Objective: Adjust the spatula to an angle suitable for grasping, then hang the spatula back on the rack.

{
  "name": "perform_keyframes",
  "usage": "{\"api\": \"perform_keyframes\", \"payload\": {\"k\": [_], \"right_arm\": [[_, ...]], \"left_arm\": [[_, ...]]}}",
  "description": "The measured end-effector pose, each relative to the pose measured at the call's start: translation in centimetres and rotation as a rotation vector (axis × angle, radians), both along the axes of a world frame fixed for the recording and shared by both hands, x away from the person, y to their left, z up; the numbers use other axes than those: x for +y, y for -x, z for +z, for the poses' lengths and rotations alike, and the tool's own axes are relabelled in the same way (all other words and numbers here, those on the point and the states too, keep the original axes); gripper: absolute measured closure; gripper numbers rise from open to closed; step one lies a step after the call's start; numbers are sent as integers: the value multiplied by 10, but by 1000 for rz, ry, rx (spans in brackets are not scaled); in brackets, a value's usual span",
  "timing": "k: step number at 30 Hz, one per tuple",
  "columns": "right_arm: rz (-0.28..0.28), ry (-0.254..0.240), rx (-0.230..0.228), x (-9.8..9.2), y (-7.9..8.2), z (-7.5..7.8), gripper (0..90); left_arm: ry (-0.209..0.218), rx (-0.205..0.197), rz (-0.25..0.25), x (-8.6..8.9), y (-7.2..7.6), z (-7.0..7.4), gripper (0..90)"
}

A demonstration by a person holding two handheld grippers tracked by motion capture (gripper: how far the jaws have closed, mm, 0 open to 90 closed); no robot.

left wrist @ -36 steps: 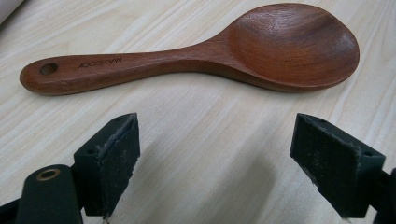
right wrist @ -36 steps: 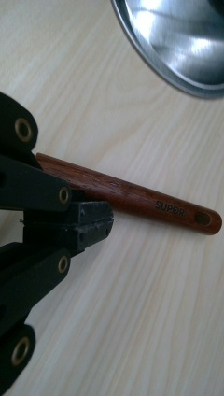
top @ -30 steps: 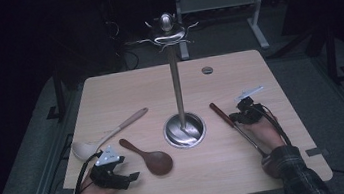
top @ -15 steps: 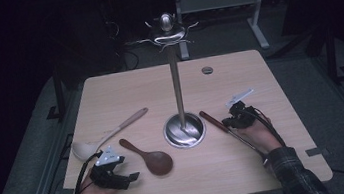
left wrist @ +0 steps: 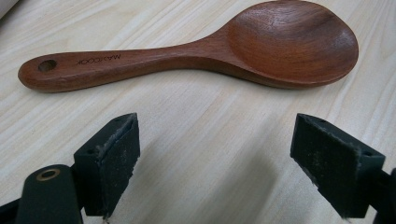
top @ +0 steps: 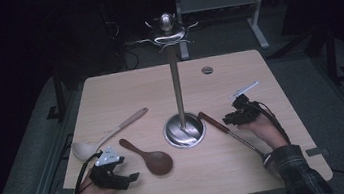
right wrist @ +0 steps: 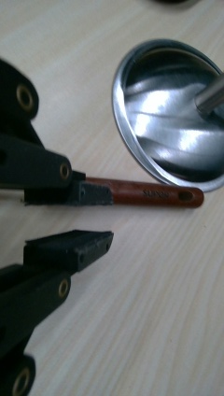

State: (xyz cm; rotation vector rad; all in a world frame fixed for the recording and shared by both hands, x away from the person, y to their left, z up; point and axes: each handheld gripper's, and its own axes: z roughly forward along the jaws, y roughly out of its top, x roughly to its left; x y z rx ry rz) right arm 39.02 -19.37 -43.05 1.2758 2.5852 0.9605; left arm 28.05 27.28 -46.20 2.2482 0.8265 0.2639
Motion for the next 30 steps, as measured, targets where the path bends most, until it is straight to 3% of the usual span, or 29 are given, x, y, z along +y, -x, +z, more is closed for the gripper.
{"api": "perform_keyframes", "payload": {"k": [3, 8, 12, 20, 30], "right_arm": [[21, 12, 34, 2, 1, 5, 662], [52, 78, 68, 12, -1, 2, 596], [61, 127, 95, 21, -2, -5, 601], [66, 226, 105, 33, -2, -11, 632], [58, 250, 114, 36, -2, -14, 688]], "left_arm": [[-3, 0, -2, 0, 0, 0, 154], [-3, 6, -1, 1, 0, 0, 154], [-5, 13, -2, 1, 0, -1, 154], [-8, 15, -2, 0, 0, -1, 154], [-16, 18, -1, 0, 0, -2, 154]]}}
